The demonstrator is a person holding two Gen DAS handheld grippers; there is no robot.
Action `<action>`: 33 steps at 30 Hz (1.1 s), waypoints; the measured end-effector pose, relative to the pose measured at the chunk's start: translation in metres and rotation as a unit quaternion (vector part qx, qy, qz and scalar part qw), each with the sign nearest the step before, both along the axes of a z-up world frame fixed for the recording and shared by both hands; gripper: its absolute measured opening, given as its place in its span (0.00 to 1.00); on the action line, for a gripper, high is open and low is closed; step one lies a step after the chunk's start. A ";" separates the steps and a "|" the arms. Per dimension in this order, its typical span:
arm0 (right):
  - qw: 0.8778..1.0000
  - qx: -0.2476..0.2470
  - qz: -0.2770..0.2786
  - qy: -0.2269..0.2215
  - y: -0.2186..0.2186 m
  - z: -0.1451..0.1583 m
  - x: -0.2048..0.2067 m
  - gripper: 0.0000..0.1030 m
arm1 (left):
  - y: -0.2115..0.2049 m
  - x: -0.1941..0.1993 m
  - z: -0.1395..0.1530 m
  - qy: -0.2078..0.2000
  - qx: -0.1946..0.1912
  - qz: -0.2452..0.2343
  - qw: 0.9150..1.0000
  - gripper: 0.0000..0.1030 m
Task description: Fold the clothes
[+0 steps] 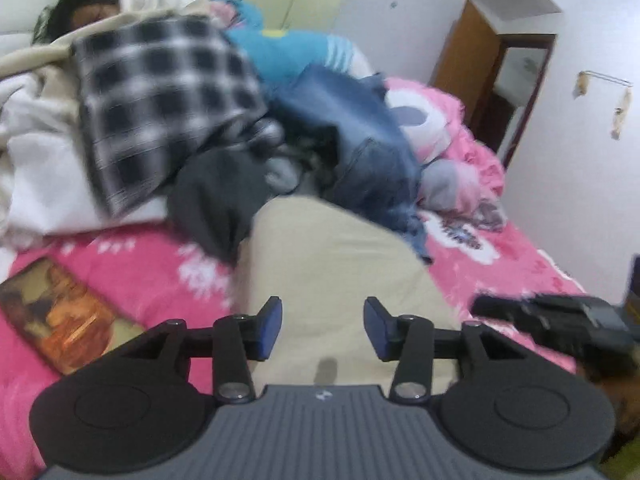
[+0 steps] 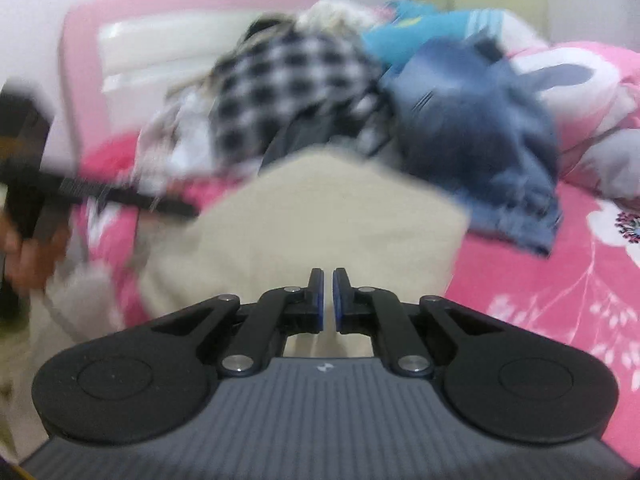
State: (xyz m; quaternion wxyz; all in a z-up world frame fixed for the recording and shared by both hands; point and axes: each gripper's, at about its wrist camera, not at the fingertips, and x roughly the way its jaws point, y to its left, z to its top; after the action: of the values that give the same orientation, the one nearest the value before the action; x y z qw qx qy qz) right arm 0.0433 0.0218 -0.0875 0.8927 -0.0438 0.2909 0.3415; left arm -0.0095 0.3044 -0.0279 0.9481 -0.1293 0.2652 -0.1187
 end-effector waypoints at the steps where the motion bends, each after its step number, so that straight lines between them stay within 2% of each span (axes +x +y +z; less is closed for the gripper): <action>1: 1.000 0.003 -0.004 0.006 -0.001 0.000 0.006 0.05 | -0.004 0.005 -0.006 0.008 0.007 -0.004 1.000 0.48; 3: 1.000 0.008 -0.012 0.019 -0.004 0.001 0.019 0.05 | -0.010 0.017 -0.028 0.053 0.027 -0.001 0.998 0.45; 4: 1.000 0.010 -0.015 0.025 -0.005 0.001 0.025 0.04 | -0.010 0.016 -0.036 0.053 0.027 0.003 0.998 0.44; 8: 0.998 0.021 -0.031 0.051 -0.011 0.003 0.050 0.03 | -0.012 0.007 -0.041 0.037 0.041 0.003 0.998 0.44; 15: 0.998 0.050 -0.035 0.028 0.010 0.016 0.118 0.04 | -0.019 -0.004 -0.045 0.014 0.065 0.012 0.998 0.45; 19: 0.998 0.030 -0.018 0.055 0.024 -0.018 0.138 0.03 | -0.020 -0.002 -0.046 0.009 0.062 0.013 0.998 0.49; 21: 0.999 -0.020 -0.017 0.027 0.031 0.002 0.131 0.05 | -0.020 -0.005 -0.047 0.005 0.063 0.010 0.998 0.49; 23: 1.000 -0.026 -0.011 -0.011 0.036 0.028 0.123 0.06 | -0.019 -0.007 -0.048 -0.001 0.062 0.008 0.998 0.49; 27: 0.994 0.017 0.111 -0.013 0.079 0.060 0.119 0.08 | -0.018 -0.012 -0.050 -0.009 0.054 0.006 0.998 0.50; 30: 0.987 -0.038 0.156 -0.011 0.134 0.035 0.130 0.11 | -0.016 -0.015 -0.052 -0.011 0.046 0.010 0.999 0.50; 31: 0.987 -0.052 0.155 0.002 0.152 0.016 0.142 0.11 | -0.014 -0.015 -0.052 -0.009 0.044 0.014 0.999 0.51; 33: 0.989 -0.025 0.141 0.035 0.166 -0.011 0.162 0.11 | -0.011 -0.016 -0.054 -0.006 0.036 0.017 0.999 0.51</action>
State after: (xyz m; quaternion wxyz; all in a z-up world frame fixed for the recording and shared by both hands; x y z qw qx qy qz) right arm 0.2050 0.1874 -0.0983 0.8237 -0.0942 0.3212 0.4576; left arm -0.0250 0.2938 -0.0818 0.9556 -0.0984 0.2614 -0.0940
